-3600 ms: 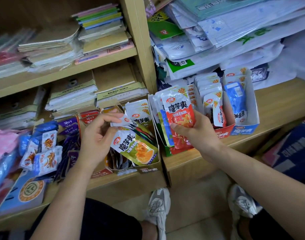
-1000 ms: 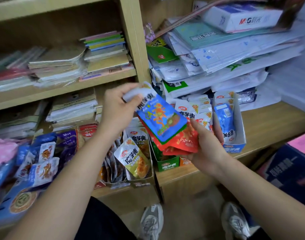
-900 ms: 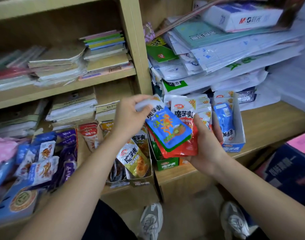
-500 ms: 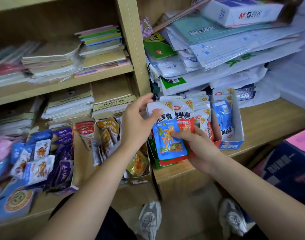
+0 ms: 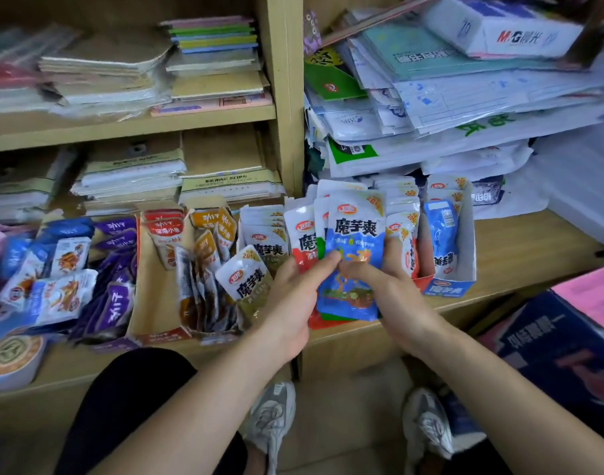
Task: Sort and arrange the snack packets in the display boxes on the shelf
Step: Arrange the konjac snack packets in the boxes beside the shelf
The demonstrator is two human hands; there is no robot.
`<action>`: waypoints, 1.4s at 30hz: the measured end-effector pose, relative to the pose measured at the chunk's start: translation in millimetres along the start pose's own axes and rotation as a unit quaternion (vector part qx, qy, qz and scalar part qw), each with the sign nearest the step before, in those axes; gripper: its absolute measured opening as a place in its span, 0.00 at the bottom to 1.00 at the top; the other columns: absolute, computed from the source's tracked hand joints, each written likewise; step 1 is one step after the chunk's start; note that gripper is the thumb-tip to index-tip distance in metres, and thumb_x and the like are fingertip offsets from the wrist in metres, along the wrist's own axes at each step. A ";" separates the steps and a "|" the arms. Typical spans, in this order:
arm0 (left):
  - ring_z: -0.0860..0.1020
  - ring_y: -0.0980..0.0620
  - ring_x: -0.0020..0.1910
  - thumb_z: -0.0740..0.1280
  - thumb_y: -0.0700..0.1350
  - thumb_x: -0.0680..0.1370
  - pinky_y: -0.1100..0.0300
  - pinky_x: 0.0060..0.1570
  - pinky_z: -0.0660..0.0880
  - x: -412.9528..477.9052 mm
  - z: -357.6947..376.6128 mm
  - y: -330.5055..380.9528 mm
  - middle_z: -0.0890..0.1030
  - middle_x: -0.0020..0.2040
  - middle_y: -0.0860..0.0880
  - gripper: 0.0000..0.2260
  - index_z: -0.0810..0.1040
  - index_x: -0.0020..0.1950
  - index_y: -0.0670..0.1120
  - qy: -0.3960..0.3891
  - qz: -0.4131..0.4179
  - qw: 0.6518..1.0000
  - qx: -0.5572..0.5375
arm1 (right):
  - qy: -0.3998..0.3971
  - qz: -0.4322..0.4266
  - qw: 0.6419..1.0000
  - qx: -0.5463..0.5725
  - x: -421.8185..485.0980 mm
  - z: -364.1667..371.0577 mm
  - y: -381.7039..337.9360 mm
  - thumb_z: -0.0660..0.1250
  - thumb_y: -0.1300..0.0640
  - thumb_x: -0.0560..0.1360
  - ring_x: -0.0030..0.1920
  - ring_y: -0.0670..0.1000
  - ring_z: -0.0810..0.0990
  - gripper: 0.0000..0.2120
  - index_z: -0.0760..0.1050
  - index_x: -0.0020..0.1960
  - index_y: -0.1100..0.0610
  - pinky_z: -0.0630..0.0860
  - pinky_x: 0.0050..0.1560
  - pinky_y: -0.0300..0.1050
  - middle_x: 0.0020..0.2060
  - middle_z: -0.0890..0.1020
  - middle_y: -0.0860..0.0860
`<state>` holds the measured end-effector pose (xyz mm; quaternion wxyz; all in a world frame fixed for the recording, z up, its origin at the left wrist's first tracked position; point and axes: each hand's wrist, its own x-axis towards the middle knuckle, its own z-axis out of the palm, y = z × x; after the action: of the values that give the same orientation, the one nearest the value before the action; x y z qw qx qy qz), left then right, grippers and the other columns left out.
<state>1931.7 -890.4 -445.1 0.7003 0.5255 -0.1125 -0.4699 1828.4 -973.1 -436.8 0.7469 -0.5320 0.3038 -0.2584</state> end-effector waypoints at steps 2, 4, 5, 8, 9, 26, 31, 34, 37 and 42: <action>0.83 0.42 0.56 0.70 0.42 0.79 0.39 0.60 0.78 -1.6 5.9 -5.1 0.85 0.56 0.43 0.12 0.81 0.62 0.44 -0.012 0.004 1.000 -0.003 | 0.049 -0.078 0.995 -0.049 -2.9 -2.1 2.6 0.68 0.67 0.78 0.48 0.50 0.86 0.16 0.65 0.60 0.58 0.83 0.42 0.47 0.47 0.85 0.47; 0.83 0.42 0.57 0.68 0.42 0.80 0.43 0.60 0.79 -3.3 11.7 -9.6 0.85 0.56 0.43 0.11 0.81 0.62 0.43 -0.030 0.005 0.999 -0.011 | 0.088 -0.139 0.981 -0.100 -4.9 -7.6 3.9 0.69 0.67 0.77 0.48 0.51 0.86 0.12 0.70 0.58 0.63 0.83 0.46 0.48 0.45 0.85 0.46; 0.84 0.43 0.56 0.68 0.42 0.80 0.44 0.59 0.79 -3.0 13.1 -12.3 0.85 0.56 0.43 0.11 0.81 0.62 0.43 -0.031 0.005 0.999 -0.016 | 0.092 -0.150 0.977 -0.119 -5.9 -10.9 3.4 0.70 0.66 0.77 0.48 0.52 0.86 0.10 0.73 0.57 0.63 0.84 0.45 0.48 0.45 0.85 0.46; 0.84 0.46 0.55 0.70 0.42 0.79 0.47 0.56 0.81 -2.8 14.5 -15.9 0.86 0.55 0.46 0.13 0.80 0.63 0.45 -0.012 0.008 1.000 -0.016 | 0.102 -0.148 0.969 -0.167 -8.6 -22.2 -0.9 0.74 0.59 0.76 0.45 0.57 0.85 0.04 0.81 0.49 0.58 0.84 0.43 0.55 0.45 0.85 0.51; 0.85 0.47 0.54 0.71 0.43 0.79 0.48 0.55 0.81 -2.2 14.5 -16.8 0.86 0.55 0.47 0.13 0.80 0.63 0.45 -0.012 0.011 1.000 -0.008 | 0.110 -0.142 0.971 -0.159 -9.3 -25.5 -2.5 0.75 0.58 0.75 0.44 0.58 0.85 0.04 0.83 0.48 0.57 0.84 0.44 0.58 0.45 0.85 0.55; 0.84 0.54 0.52 0.77 0.40 0.73 0.50 0.57 0.80 43.0 41.8 14.1 0.86 0.52 0.53 0.18 0.79 0.60 0.47 0.009 0.177 0.971 0.159 | 0.373 -0.193 0.903 -0.086 18.7 -139.3 -42.0 0.69 0.57 0.79 0.37 0.46 0.82 0.07 0.82 0.43 0.52 0.83 0.39 0.48 0.36 0.83 0.51; 0.85 0.50 0.50 0.80 0.45 0.69 0.41 0.57 0.80 70.0 45.1 44.5 0.87 0.49 0.51 0.12 0.84 0.50 0.50 0.024 0.202 0.960 0.195 | 0.331 -0.142 0.892 -0.275 45.0 -149.7 -22.7 0.70 0.51 0.78 0.39 0.50 0.84 0.08 0.82 0.47 0.55 0.83 0.45 0.61 0.36 0.85 0.54; 0.85 0.50 0.51 0.78 0.40 0.71 0.43 0.57 0.80 76.8 38.6 51.2 0.87 0.51 0.51 0.15 0.83 0.56 0.46 0.029 0.205 0.962 0.180 | 0.293 -0.074 0.852 -0.427 47.2 -151.2 -13.1 0.70 0.53 0.76 0.38 0.57 0.84 0.07 0.82 0.45 0.56 0.81 0.39 0.53 0.36 0.84 0.53; 0.85 0.51 0.52 0.77 0.38 0.72 0.44 0.58 0.80 78.7 26.8 51.1 0.86 0.52 0.51 0.17 0.81 0.60 0.45 0.031 0.194 0.966 0.171 | 0.324 -0.088 0.834 -0.438 41.4 -151.1 -17.2 0.70 0.58 0.77 0.41 0.50 0.83 0.13 0.81 0.61 0.55 0.79 0.44 0.45 0.47 0.85 0.49; 0.84 0.49 0.55 0.76 0.38 0.74 0.42 0.60 0.78 75.3 14.8 49.0 0.86 0.55 0.50 0.18 0.79 0.62 0.46 0.013 0.175 0.972 0.157 | 0.313 -0.090 0.804 -0.497 34.3 -142.8 -15.2 0.69 0.60 0.77 0.48 0.55 0.82 0.14 0.78 0.63 0.56 0.79 0.46 0.49 0.53 0.84 0.53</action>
<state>1988.6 -957.9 -422.9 0.6815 0.6070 -0.2660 -0.3102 1746.7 -1093.0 -464.1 0.2173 -0.7456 0.5590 -0.2905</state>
